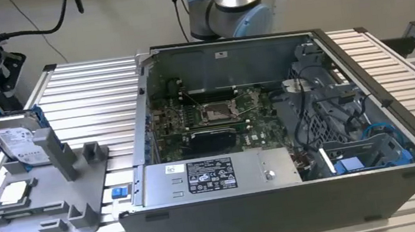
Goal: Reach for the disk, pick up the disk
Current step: 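Reach for the disk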
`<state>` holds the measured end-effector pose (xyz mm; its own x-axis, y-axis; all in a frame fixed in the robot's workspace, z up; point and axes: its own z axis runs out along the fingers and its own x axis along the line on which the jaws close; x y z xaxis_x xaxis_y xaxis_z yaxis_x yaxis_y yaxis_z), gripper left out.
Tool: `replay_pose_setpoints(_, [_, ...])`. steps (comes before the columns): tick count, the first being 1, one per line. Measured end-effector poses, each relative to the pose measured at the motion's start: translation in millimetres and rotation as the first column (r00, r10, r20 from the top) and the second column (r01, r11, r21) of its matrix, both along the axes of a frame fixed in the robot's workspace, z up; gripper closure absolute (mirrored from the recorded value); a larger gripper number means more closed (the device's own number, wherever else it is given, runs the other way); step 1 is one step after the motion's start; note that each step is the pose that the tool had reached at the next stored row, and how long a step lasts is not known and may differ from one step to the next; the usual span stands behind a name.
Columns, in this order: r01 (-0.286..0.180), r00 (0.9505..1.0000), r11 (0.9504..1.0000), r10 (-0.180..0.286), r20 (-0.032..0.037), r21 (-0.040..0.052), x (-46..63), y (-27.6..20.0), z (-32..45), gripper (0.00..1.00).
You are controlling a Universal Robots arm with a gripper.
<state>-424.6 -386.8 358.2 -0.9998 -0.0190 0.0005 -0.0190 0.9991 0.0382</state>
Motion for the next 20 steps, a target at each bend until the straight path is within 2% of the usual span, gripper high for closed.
replay_pose_setpoints(4, [0.000, 1.0000, 1.0000, 0.000, 0.0000, 0.0000, -18.1, 6.9, -0.6, 1.00])
replay_pose_setpoints(11, [0.000, 1.0000, 1.0000, 0.000, 0.0002, 0.0001, -41.3, 7.4, -2.3, 1.00])
replay_pose_setpoints(13, [0.000, 1.0000, 1.0000, 0.000, -0.0001, -0.0001, -47.4, 8.9, -2.8, 1.00])
replay_pose_setpoints(20, [0.000, 1.0000, 1.0000, 0.000, 0.0001, -0.0001, -50.4, 13.2, -4.4, 1.00])
